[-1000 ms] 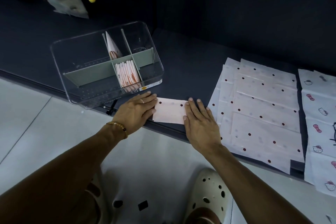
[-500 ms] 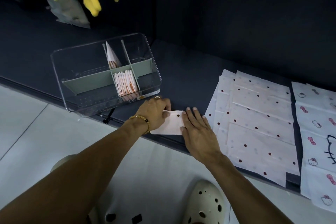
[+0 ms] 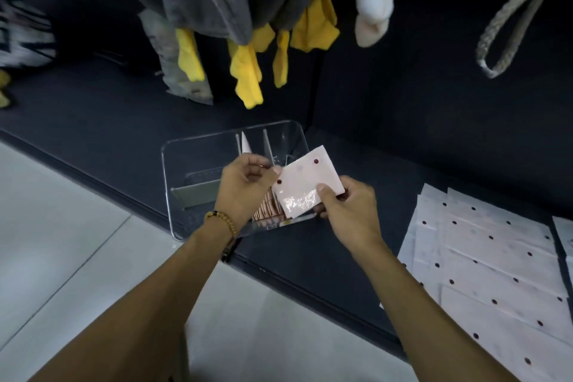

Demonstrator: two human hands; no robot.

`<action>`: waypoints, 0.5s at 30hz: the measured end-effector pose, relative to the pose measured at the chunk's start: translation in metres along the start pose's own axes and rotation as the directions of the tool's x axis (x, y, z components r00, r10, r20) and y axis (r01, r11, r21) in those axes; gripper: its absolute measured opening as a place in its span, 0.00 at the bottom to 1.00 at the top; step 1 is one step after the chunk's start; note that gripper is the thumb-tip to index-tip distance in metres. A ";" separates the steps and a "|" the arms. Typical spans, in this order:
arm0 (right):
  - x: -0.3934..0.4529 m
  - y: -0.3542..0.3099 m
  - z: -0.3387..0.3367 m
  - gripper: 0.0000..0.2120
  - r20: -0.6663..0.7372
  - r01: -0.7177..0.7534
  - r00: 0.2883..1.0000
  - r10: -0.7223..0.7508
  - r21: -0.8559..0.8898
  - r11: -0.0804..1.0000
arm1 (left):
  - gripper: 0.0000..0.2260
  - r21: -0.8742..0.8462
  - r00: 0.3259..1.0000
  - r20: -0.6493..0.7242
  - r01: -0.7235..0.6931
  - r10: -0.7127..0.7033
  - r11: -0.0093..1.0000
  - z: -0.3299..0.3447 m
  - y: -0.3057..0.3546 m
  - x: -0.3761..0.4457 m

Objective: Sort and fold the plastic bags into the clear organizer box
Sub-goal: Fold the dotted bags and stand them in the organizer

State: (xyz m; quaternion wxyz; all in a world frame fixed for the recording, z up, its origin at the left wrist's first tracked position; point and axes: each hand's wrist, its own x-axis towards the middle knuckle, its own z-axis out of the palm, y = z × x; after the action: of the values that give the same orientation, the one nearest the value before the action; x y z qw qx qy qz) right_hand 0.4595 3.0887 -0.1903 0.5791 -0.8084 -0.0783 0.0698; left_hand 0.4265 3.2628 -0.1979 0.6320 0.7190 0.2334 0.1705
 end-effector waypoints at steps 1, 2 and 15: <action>0.008 -0.003 0.006 0.07 -0.026 0.010 1.000 -0.010 0.015 1.000 | 0.06 0.021 0.994 -0.106 -0.007 0.009 1.000 -0.007 -0.002 0.009; 0.015 -0.007 0.012 0.07 -0.049 0.022 0.999 -0.021 0.019 1.000 | 0.08 0.054 0.980 -0.199 -0.016 0.026 0.998 -0.011 -0.005 0.017; 0.075 -0.036 0.089 0.09 -0.054 0.202 0.969 -0.241 -0.389 0.899 | 0.03 0.425 0.913 -0.400 0.104 0.083 0.899 -0.026 -0.012 0.049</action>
State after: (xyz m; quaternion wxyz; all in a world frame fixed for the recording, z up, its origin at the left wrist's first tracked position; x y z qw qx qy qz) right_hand 0.5135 3.1978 -0.1863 0.4188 -0.8935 -0.1528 -0.0539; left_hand 0.4517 3.3125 -0.2086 0.3922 0.7895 0.3964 0.2563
